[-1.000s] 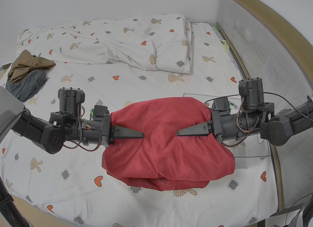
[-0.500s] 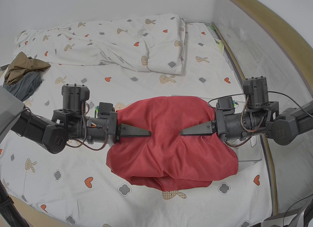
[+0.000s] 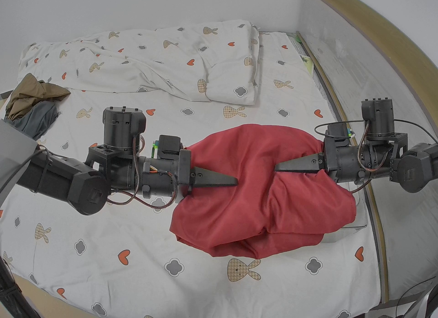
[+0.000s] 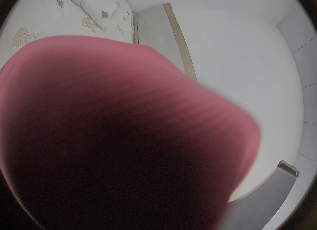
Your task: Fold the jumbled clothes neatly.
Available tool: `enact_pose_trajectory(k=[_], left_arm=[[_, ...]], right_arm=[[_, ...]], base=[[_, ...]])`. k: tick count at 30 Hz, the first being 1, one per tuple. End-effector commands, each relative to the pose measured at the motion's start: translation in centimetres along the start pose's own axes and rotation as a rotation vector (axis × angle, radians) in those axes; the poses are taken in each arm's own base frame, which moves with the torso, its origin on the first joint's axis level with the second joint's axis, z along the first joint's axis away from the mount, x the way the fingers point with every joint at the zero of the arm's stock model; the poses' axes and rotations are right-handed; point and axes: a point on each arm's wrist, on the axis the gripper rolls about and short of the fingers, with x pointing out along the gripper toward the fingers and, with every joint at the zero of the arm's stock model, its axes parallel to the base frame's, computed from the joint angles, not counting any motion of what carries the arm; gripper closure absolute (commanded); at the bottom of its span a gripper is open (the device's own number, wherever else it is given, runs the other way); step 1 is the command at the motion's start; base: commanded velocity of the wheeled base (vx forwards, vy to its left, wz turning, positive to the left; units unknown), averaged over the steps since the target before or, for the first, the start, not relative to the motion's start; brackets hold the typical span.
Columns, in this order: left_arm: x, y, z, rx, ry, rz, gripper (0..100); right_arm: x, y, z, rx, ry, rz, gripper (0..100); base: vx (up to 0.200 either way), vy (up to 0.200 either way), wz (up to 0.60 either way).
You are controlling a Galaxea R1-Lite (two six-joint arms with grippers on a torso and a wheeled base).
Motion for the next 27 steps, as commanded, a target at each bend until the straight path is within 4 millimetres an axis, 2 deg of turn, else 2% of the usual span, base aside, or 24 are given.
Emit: enact_pose_trajectory(k=[1,6,10,21,27], left_arm=[[1.1,-1.3,0.1,0.027,0.022,-0.029,100],[2.2,-2.5,0.8,0.069,0.029,-0.063,100],[3.6,-2.6,1.3,0.079,0.04,-0.083,100],[7.3,-1.1,1.9,0.084,0.08,-0.107,100],[9.2,-0.2,2.5,0.094,0.093,-0.122,100]], right_arm=[[-1.6,0.3,0.2,-0.006,-0.038,-0.016,100],[-3.3,0.3,0.2,-0.004,-0.077,-0.038,100],[-4.3,0.1,-0.2,0.003,-0.095,-0.057,100],[-7.2,-1.1,-0.7,0.005,-0.162,-0.121,100],[-8.6,-2.4,-0.9,0.012,-0.194,-0.166,100]], base=[[0.0,0.0,0.0],[0.0,0.0,0.0],[0.0,0.0,0.0],[0.0,0.0,0.0],[0.0,0.0,0.0]])
